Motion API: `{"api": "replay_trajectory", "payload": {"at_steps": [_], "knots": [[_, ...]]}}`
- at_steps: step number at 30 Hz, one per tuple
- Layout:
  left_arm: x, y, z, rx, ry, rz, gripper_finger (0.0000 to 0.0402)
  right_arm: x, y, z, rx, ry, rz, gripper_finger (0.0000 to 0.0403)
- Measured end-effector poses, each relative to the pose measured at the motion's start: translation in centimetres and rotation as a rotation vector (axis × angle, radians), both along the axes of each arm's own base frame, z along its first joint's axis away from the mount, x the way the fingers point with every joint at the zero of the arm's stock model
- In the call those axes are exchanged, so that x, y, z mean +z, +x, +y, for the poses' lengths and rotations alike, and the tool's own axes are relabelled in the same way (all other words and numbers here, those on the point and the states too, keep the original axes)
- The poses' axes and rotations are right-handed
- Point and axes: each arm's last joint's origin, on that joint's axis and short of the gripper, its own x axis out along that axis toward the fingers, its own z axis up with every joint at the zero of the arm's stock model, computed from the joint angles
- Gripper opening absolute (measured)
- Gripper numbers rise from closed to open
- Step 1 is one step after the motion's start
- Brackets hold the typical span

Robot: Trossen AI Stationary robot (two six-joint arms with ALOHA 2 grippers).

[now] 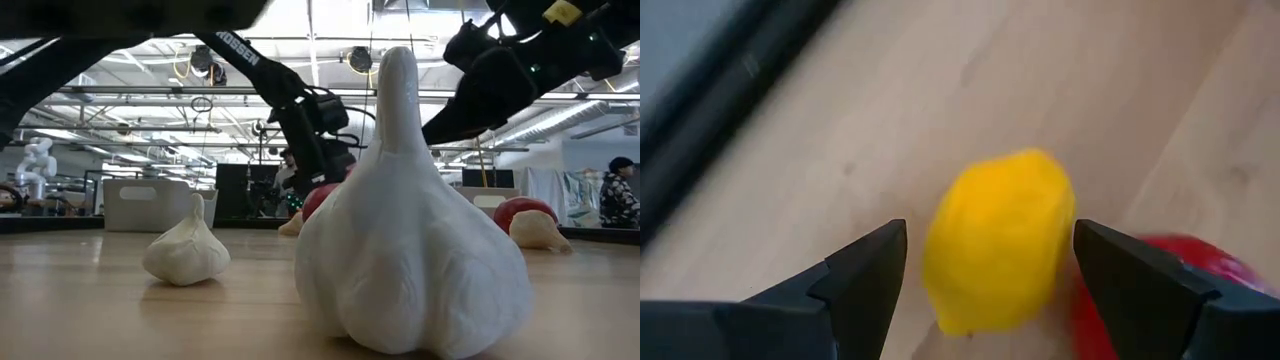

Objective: Sort produce into baskets
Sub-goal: Put the yellow lemon into the gray bin

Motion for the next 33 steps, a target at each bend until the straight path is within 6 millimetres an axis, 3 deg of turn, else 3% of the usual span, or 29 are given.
{"api": "replay_trajectory", "payload": {"at_steps": [22, 33], "knots": [[-0.1, -0.3, -0.2, -0.198, 0.073, 0.064, 0.0295, 1.5, 0.7, -1.6, -0.001, -0.131, -0.127, 0.0255], [-0.2, 0.4, -1.4, -0.284, 0.099, 0.071, 0.0295, 1.5, 0.7, -2.4, -0.04, -0.129, -0.128, 0.0255]]}}
